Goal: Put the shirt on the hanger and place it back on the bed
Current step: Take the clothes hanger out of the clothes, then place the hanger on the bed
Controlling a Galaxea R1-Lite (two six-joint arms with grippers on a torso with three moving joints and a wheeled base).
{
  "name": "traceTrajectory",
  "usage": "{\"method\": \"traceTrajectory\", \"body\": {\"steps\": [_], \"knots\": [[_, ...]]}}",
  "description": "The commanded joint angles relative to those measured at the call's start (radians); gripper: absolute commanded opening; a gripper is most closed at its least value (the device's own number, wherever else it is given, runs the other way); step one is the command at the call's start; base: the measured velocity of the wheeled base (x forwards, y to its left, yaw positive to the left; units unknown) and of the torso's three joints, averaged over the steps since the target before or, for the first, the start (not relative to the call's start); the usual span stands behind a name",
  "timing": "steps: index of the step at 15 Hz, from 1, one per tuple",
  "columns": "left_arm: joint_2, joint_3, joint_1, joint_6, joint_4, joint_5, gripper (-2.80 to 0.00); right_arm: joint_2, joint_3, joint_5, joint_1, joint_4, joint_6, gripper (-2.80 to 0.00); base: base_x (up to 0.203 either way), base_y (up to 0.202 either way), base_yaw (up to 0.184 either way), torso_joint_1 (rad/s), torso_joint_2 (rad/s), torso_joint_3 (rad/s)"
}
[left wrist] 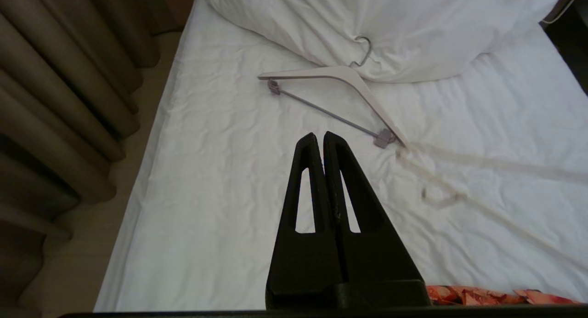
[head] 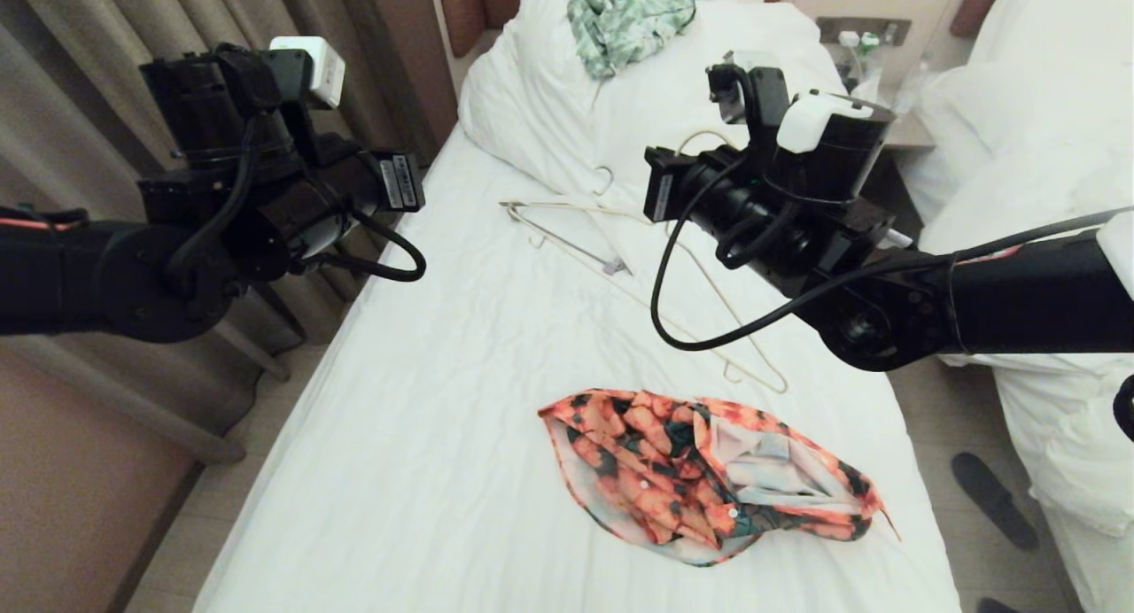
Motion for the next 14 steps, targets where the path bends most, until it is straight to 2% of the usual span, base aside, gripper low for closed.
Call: {"method": "traceTrajectory", "body": {"steps": [1,3,6,8,10,14], "knots": [[-0.007,0.005,0.001,0.001,-0.003,0.003,-2.8,-0.028,0.042,0.005,-0.021,0.06,0.004,-2.8,0.0,0.0,0.0,0.0,0.0,0.0],[-0.011,0.006,-0.001,0.001,-0.003,0.002,-2.8,-0.036,0.047,0.067,-0.043,0.19,0.062,-2.8,0.0,0.0,0.0,0.0,0.0,0.0],[-0.008,0.009,-0.023,0.001,-0.003,0.006,-2.8,-0.026,0.029,0.228,-0.065,0.397,0.179,-2.8,0.0,0.0,0.0,0.0,0.0,0.0],[-0.009,0.014,-0.028,0.001,-0.003,0.011,-2.8,0.017,0.017,0.253,-0.071,0.434,0.187,-2.8,0.0,0.0,0.0,0.0,0.0,0.0],[-0.008,0.014,-0.03,0.001,-0.003,0.011,-2.8,0.076,0.01,0.326,-0.089,0.434,0.186,-2.8,0.0,0.0,0.0,0.0,0.0,0.0],[-0.009,0.015,-0.038,0.003,-0.003,0.011,-2.8,0.175,0.001,0.344,-0.118,0.439,0.148,-2.8,0.0,0.0,0.0,0.0,0.0,0.0]]}}
